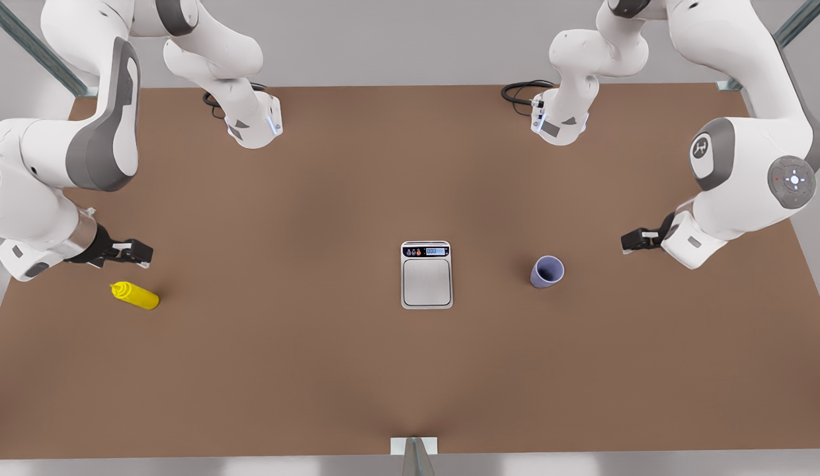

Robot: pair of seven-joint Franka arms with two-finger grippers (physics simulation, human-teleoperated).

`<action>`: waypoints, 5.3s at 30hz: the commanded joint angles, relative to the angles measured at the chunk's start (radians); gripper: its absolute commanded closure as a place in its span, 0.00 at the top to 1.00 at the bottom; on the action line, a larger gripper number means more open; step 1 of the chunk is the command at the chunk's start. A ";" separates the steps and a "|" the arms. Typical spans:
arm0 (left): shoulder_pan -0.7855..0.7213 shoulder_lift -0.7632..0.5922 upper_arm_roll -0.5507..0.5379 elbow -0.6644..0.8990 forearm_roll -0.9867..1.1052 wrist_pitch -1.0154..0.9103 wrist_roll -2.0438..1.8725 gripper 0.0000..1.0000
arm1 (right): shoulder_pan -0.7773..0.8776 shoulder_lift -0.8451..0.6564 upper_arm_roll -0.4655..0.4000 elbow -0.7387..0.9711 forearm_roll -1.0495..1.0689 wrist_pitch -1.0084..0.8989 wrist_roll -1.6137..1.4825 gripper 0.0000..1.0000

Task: Move cup to the weight, pick up sauce bottle, pour sauce

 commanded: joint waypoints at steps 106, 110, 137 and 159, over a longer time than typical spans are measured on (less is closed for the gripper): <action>-0.403 0.310 -0.042 -0.339 -0.151 0.724 -0.368 0.21 | -0.821 0.641 0.024 -0.199 1.032 0.250 -2.402 1.00; -0.426 0.328 -0.046 -0.305 -0.151 0.721 -0.422 0.21 | -0.821 0.683 0.040 -0.179 1.058 0.252 -2.421 1.00; -0.540 0.491 -0.072 -0.048 -0.145 0.695 -0.703 0.51 | -0.787 0.686 0.129 -0.179 1.063 0.204 -2.422 1.00; -0.524 0.230 0.489 0.014 -0.239 0.147 -0.042 1.00 | -0.784 0.686 0.147 -0.179 1.065 0.204 -2.418 0.63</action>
